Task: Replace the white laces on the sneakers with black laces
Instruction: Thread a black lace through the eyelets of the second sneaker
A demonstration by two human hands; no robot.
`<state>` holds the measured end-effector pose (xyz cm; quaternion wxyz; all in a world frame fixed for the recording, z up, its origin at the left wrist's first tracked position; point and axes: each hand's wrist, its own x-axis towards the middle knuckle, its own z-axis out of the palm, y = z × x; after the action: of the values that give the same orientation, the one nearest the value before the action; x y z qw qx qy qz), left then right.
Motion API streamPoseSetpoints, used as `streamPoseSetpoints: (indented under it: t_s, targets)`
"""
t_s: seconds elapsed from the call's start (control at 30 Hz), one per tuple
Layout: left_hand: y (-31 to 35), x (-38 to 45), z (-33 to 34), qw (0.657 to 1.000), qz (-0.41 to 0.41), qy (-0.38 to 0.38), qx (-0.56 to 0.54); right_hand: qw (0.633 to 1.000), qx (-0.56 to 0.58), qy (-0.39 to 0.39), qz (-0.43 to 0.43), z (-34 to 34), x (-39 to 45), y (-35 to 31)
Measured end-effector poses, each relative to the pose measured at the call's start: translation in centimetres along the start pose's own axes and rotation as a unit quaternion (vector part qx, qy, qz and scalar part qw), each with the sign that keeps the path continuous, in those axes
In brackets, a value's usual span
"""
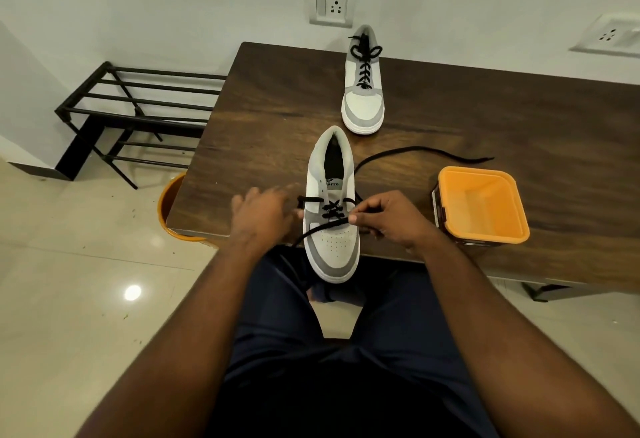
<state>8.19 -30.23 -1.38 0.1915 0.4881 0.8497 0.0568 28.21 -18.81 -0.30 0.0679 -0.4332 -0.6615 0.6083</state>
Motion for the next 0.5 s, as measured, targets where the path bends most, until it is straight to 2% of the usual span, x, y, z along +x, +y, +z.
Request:
streamPoseSetpoints:
  t_s: [0.03, 0.1, 0.13, 0.27, 0.4, 0.5]
  targets:
    - [1.3, 0.0, 0.1, 0.994, 0.036, -0.011, -0.098, 1.0, 0.002, -0.005, -0.008, 0.5, 0.2, -0.2]
    - [2.8, 0.1, 1.1, 0.943, 0.084, -0.068, -0.314, 1.0, 0.0, 0.001, -0.024, 1.2, 0.7, -0.5]
    - [3.1, 0.1, 1.7, 0.926, 0.097, -0.085, -0.356, 0.999, 0.001, 0.015, -0.031, 1.3, 0.8, -0.6]
    - [2.2, 0.4, 2.6, 0.914, 0.063, -0.061, -0.396, 0.996, 0.015, 0.078, -0.028, 0.7, 1.0, -0.5]
    - [0.9, 0.5, 2.5, 0.93, 0.042, -0.071, -0.357, 0.994, 0.052, 0.091, -0.012, 0.4, 0.9, 0.1]
    - [1.7, 0.5, 1.6, 0.898, 0.077, -0.075, -0.427, 0.995, 0.056, 0.079, -0.022, 1.4, 1.0, 0.0]
